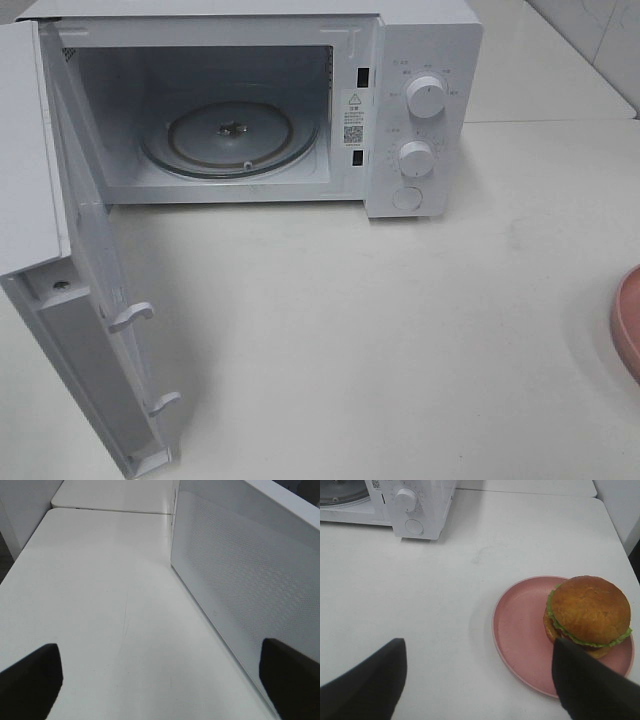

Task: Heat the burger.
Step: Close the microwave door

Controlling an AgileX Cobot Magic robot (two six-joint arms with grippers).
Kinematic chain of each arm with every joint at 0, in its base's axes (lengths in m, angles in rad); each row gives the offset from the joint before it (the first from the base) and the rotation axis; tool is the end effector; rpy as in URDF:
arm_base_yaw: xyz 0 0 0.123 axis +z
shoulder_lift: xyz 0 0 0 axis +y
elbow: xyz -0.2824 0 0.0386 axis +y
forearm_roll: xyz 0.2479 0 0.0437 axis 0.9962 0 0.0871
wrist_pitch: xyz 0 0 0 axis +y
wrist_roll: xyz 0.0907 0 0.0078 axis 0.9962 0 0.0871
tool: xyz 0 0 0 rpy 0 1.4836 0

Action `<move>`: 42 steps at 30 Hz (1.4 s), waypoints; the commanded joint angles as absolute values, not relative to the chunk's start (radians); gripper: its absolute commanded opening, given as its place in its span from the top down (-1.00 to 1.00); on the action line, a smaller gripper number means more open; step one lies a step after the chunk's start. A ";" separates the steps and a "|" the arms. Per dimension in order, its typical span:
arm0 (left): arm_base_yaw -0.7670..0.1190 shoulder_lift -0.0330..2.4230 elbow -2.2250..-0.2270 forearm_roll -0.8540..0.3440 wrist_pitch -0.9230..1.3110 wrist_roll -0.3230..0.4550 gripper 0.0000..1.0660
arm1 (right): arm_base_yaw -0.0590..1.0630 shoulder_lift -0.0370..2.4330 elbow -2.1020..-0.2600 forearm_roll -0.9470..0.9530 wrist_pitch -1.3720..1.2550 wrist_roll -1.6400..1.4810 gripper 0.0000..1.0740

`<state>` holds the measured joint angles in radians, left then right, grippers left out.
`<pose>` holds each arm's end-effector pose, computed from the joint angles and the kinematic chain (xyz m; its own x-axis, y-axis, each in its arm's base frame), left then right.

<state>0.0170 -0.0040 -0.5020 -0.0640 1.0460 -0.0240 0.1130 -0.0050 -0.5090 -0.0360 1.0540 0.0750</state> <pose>-0.0051 -0.0051 0.2790 -0.4378 -0.0634 -0.8968 0.0083 0.9972 -0.0746 -0.0061 -0.0036 0.2802 -0.4386 0.0077 -0.8987 -0.0598 0.9975 0.0378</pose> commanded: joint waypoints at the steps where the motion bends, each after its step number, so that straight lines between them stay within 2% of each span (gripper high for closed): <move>1: 0.018 -0.024 -0.501 -0.066 1.037 -0.023 -0.88 | 0.107 -0.030 -0.509 -0.037 1.042 0.065 -0.42; 19: 0.018 0.016 -0.512 -0.060 1.024 -0.032 -0.88 | 0.107 -0.030 -0.509 -0.037 1.042 0.065 -0.42; 24: 0.018 0.106 -0.530 -0.036 0.944 -0.031 -0.83 | 0.107 -0.030 -0.509 -0.037 1.042 0.065 -0.42; 27: 0.018 0.167 -0.530 -0.033 0.891 -0.031 -0.73 | 0.107 -0.030 -0.509 -0.037 1.042 0.065 -0.42; 29: 0.018 0.235 -0.530 -0.026 0.830 -0.031 -0.54 | 0.107 -0.030 -0.509 -0.037 1.042 0.065 -0.42; 30: 0.018 0.235 -0.530 -0.026 0.830 -0.031 -0.54 | 0.107 -0.030 -0.509 -0.037 1.042 0.065 -0.42; 31: 0.018 0.276 -0.530 -0.007 0.781 -0.031 -0.33 | 0.107 -0.030 -0.509 -0.037 1.042 0.065 -0.42; 32: 0.018 0.294 -0.530 0.005 0.761 -0.031 -0.24 | 0.107 -0.030 -0.509 -0.037 1.042 0.065 -0.42; 33: 0.018 0.294 -0.530 0.005 0.761 -0.031 -0.24 | 0.107 -0.030 -0.509 -0.037 1.042 0.065 -0.42; 35: 0.018 0.366 -0.528 0.028 0.674 -0.031 0.24 | 0.107 -0.030 -0.509 -0.037 1.042 0.065 -0.42; 38: 0.018 0.382 -0.523 0.027 0.645 -0.031 0.34 | 0.107 -0.030 -0.509 -0.037 1.042 0.065 -0.42; 39: 0.018 0.416 -0.507 0.025 0.594 -0.031 0.57 | 0.107 -0.030 -0.509 -0.037 1.042 0.065 -0.42; 40: 0.018 0.431 -0.499 0.025 0.571 -0.031 0.69 | 0.107 -0.030 -0.509 -0.037 1.042 0.065 -0.42; 41: 0.018 0.431 -0.499 0.025 0.571 -0.031 0.69 | 0.107 -0.030 -0.509 -0.037 1.042 0.065 -0.42; 42: 0.018 0.470 -0.487 0.025 0.538 -0.031 0.91 | 0.107 -0.030 -0.509 -0.037 1.042 0.065 -0.42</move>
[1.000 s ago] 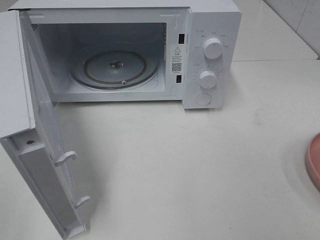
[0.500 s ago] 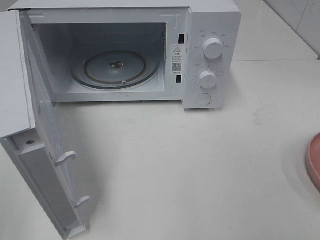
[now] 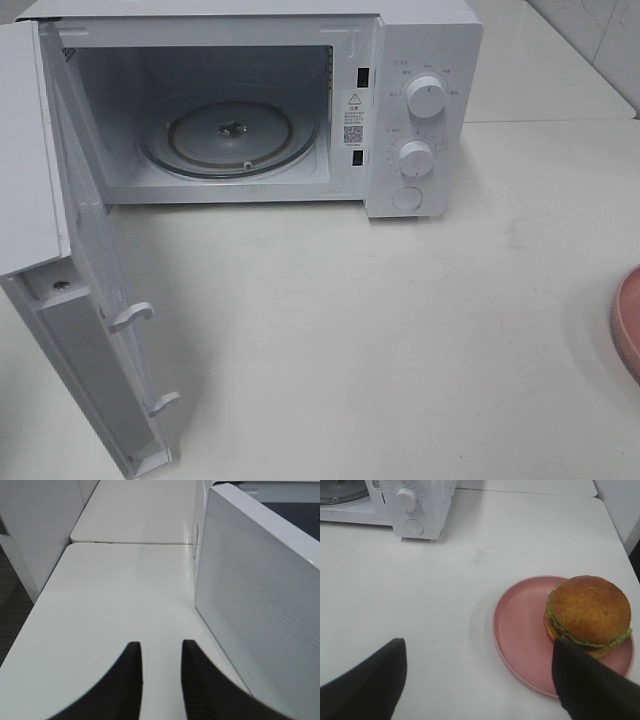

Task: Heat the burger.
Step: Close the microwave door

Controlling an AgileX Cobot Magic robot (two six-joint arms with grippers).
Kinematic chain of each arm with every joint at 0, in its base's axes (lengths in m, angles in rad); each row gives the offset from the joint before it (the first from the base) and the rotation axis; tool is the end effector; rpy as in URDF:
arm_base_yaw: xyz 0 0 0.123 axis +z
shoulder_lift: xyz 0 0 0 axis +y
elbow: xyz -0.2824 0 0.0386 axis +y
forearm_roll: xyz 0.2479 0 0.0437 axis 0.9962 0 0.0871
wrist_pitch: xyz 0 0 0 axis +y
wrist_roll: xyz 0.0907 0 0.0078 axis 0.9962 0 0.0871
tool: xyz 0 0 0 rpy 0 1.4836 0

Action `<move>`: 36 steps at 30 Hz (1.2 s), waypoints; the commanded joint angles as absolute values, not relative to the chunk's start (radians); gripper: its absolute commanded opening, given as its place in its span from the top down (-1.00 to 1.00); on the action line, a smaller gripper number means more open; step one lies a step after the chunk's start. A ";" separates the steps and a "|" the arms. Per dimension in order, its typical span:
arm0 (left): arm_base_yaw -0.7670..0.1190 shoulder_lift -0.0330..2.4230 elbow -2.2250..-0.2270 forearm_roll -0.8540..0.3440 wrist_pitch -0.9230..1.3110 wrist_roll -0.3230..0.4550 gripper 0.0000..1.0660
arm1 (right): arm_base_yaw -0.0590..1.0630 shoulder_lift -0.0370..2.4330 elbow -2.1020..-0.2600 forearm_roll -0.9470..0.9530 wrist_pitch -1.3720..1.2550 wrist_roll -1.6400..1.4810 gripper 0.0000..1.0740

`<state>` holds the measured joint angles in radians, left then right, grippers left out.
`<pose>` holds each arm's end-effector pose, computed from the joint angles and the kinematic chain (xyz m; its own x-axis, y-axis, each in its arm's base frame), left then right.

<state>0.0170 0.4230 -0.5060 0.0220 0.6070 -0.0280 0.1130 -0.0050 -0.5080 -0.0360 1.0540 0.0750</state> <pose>0.0842 0.0026 0.2996 -0.4226 -0.0171 -0.9062 -0.0326 0.9995 -0.0037 -0.0060 -0.0035 0.2799 -0.4395 0.0076 -0.8982 -0.0597 0.9975 0.0377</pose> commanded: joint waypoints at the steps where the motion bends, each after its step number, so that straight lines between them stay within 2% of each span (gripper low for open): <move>1: 0.018 0.491 -0.482 0.025 0.521 -0.031 1.00 | 0.107 -0.030 -0.509 -0.037 1.042 0.065 -0.42; 8: 0.018 0.616 -0.434 0.027 0.347 -0.030 1.00 | 0.107 -0.030 -0.509 -0.037 1.042 0.065 -0.42; 10: 0.018 0.691 -0.373 0.027 0.143 -0.023 1.00 | 0.107 -0.030 -0.509 -0.037 1.042 0.065 -0.42; 11: 0.018 0.691 -0.373 0.027 0.143 -0.023 1.00 | 0.107 -0.030 -0.509 -0.037 1.042 0.065 -0.42; 13: 0.018 0.749 -0.327 0.028 -0.025 -0.023 1.00 | 0.107 -0.030 -0.509 -0.037 1.042 0.065 -0.42; 16: 0.018 0.767 -0.312 0.029 -0.071 -0.023 1.00 | 0.107 -0.030 -0.509 -0.037 1.042 0.065 -0.42; 17: 0.018 0.809 -0.292 0.030 -0.177 -0.023 1.00 | 0.107 -0.030 -0.509 -0.037 1.042 0.065 -0.42; 19: 0.018 0.833 -0.283 0.035 -0.228 -0.023 1.00 | 0.107 -0.030 -0.509 -0.037 1.042 0.065 -0.42; 21: 0.018 0.936 -0.270 0.097 -0.376 -0.033 1.00 | 0.107 -0.030 -0.509 -0.037 1.042 0.065 -0.42; 22: 0.018 0.936 -0.270 0.097 -0.376 -0.033 1.00 | 0.107 -0.030 -0.509 -0.037 1.042 0.065 -0.42; 26: 0.018 1.028 -0.267 0.218 -0.495 -0.111 1.00 | 0.107 -0.030 -0.509 -0.037 1.042 0.065 -0.42; 27: 0.018 1.077 -0.267 0.299 -0.552 -0.156 1.00 | 0.107 -0.030 -0.509 -0.037 1.042 0.065 -0.42; 28: 0.018 1.077 -0.267 0.299 -0.552 -0.156 1.00 | 0.107 -0.030 -0.509 -0.037 1.042 0.065 -0.42; 30: 0.018 1.139 -0.267 0.428 -0.626 -0.200 1.00 | 0.107 -0.030 -0.509 -0.037 1.042 0.065 -0.42; 32: 0.018 1.160 -0.267 0.461 -0.650 -0.210 1.00 | 0.107 -0.030 -0.509 -0.037 1.042 0.065 -0.42; 33: 0.018 1.197 -0.268 0.506 -0.688 -0.247 1.00 | 0.107 -0.030 -0.509 -0.037 1.042 0.065 -0.42; 35: 0.018 1.217 -0.268 0.517 -0.711 -0.264 1.00 | 0.107 -0.030 -0.509 -0.037 1.042 0.065 -0.42; 36: 0.018 1.257 -0.269 0.535 -0.752 -0.317 1.00 | 0.107 -0.030 -0.509 -0.037 1.042 0.065 -0.42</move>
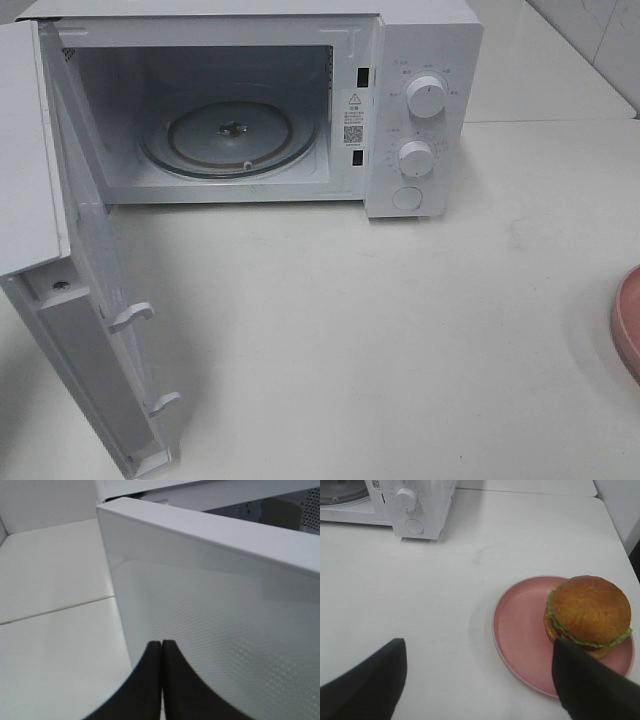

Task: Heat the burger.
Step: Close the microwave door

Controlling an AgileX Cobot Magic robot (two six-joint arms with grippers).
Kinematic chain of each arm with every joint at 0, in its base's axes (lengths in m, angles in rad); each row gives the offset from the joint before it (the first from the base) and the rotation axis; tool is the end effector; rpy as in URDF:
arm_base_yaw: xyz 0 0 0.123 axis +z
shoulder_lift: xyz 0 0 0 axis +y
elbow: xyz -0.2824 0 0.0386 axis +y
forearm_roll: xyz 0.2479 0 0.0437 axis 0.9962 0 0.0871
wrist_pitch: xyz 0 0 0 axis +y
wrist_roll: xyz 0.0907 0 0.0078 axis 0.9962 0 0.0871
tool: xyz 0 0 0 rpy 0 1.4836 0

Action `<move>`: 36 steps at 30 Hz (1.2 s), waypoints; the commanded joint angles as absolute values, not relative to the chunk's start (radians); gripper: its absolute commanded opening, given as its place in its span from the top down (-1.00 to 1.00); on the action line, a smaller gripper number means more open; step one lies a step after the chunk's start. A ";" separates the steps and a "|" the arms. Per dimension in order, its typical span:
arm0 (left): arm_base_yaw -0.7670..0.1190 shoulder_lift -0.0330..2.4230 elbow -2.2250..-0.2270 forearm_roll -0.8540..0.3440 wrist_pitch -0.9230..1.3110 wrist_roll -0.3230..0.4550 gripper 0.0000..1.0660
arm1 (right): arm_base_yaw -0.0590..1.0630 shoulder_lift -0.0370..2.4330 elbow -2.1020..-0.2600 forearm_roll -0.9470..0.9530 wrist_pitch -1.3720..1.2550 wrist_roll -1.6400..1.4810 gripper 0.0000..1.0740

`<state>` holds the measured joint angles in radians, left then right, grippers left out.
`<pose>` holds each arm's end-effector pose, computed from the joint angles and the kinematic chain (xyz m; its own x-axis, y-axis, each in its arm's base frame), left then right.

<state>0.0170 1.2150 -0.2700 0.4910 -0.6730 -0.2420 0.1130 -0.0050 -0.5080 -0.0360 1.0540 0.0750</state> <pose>0.2033 -0.0233 0.2046 -0.1985 0.1433 -0.9696 0.3029 0.9498 0.0783 -0.0060 -0.0035 0.2799 -0.4395 0.0076 -0.8982 -0.0597 0.9975 0.0377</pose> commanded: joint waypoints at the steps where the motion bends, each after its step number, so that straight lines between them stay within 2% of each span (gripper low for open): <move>1: 0.018 1.257 -0.269 0.535 -0.752 -0.317 1.00 | 0.107 -0.030 -0.509 -0.037 1.042 0.065 -0.42; 3: 0.018 1.304 -0.269 0.552 -0.795 -0.357 1.00 | 0.107 -0.030 -0.509 -0.037 1.042 0.065 -0.42; 7: 0.013 1.339 -0.270 0.569 -0.836 -0.378 1.00 | 0.107 -0.030 -0.509 -0.037 1.042 0.066 -0.42; 12: -0.068 1.384 -0.288 0.561 -0.831 -0.360 1.00 | 0.107 -0.030 -0.509 -0.037 1.042 0.066 -0.42; 13: -0.106 1.404 -0.296 0.529 -0.831 -0.341 1.00 | 0.107 -0.030 -0.509 -0.037 1.042 0.066 -0.42; 20: -0.200 1.485 -0.332 0.435 -0.833 -0.333 1.00 | 0.107 -0.030 -0.509 -0.037 1.042 0.066 -0.42; 22: -0.253 1.523 -0.361 0.377 -0.832 -0.315 1.00 | 0.107 -0.030 -0.509 -0.037 1.042 0.066 -0.42; 29: -0.342 1.592 -0.417 0.244 -0.831 -0.310 1.00 | 0.107 -0.030 -0.509 -0.037 1.042 0.066 -0.42; 32: -0.387 1.620 -0.450 0.182 -0.831 -0.269 1.00 | 0.107 -0.030 -0.509 -0.037 1.042 0.066 -0.42; 33: -0.415 1.640 -0.473 0.140 -0.831 -0.231 1.00 | 0.107 -0.030 -0.509 -0.037 1.042 0.067 -0.42; 34: -0.415 1.640 -0.473 0.140 -0.831 -0.231 1.00 | 0.107 -0.030 -0.509 -0.037 1.042 0.067 -0.42; 36: -0.461 1.666 -0.514 0.057 -0.830 -0.177 1.00 | 0.107 -0.030 -0.509 -0.037 1.042 0.071 -0.42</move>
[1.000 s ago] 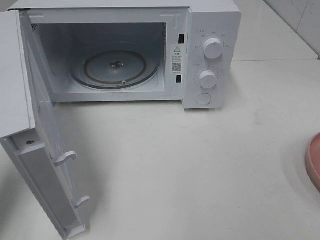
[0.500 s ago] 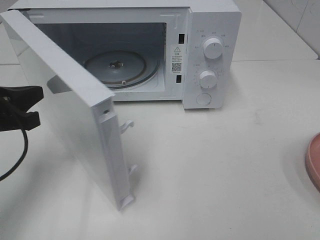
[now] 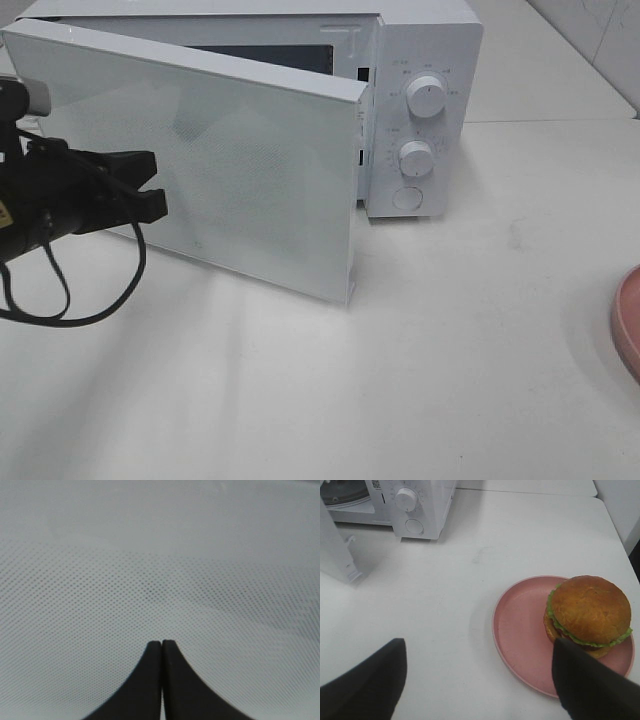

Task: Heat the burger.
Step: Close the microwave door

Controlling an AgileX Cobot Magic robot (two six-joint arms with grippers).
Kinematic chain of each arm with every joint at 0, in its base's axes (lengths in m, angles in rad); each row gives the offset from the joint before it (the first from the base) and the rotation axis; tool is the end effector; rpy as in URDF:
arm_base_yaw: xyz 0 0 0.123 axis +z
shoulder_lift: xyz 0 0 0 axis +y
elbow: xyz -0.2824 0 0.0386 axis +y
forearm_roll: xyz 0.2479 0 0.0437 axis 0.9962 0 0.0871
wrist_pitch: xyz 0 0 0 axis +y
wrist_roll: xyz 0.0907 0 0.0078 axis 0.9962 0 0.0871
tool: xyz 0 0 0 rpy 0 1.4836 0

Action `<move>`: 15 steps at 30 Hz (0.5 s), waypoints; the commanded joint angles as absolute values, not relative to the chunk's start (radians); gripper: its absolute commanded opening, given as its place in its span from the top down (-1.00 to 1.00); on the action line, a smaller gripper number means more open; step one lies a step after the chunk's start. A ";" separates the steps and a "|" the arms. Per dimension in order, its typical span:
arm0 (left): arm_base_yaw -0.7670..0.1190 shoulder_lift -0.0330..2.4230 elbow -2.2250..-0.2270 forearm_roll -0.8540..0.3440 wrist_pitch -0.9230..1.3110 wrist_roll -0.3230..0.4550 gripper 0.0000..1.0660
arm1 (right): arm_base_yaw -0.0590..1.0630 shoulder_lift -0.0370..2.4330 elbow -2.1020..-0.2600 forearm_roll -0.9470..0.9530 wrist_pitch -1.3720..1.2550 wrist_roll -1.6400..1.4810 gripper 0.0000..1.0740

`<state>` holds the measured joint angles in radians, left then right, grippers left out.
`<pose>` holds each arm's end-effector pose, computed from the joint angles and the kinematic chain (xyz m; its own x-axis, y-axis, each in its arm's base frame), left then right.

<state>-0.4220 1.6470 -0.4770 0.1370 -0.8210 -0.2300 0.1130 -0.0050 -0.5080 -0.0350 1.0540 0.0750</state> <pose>0.2556 -0.1247 0.1665 -0.3054 -0.0111 -0.9522 0.4582 0.8748 -0.1572 -0.0060 -0.0035 0.2799 -0.4396 0.0081 -0.8982 -0.0603 0.9974 0.0385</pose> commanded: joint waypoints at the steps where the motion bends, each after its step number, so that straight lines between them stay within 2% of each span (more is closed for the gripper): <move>1: -0.461 1.666 -0.514 0.057 -0.830 -0.177 1.00 | 0.107 -0.030 -0.509 -0.037 1.042 0.071 -0.42; 2: -0.490 1.685 -0.537 0.000 -0.830 -0.151 1.00 | 0.107 -0.030 -0.509 -0.037 1.042 0.070 -0.42; 8: -0.557 1.741 -0.609 -0.113 -0.820 -0.100 1.00 | 0.107 -0.030 -0.509 -0.037 1.042 0.070 -0.42; 15: -0.615 1.801 -0.725 -0.188 -0.771 -0.039 1.00 | 0.107 -0.030 -0.509 -0.037 1.042 0.070 -0.42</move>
<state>-0.6000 1.7920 -0.6970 -0.1630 -0.7800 -0.0520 0.1130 -0.0050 -0.5080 -0.0350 1.0540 0.0750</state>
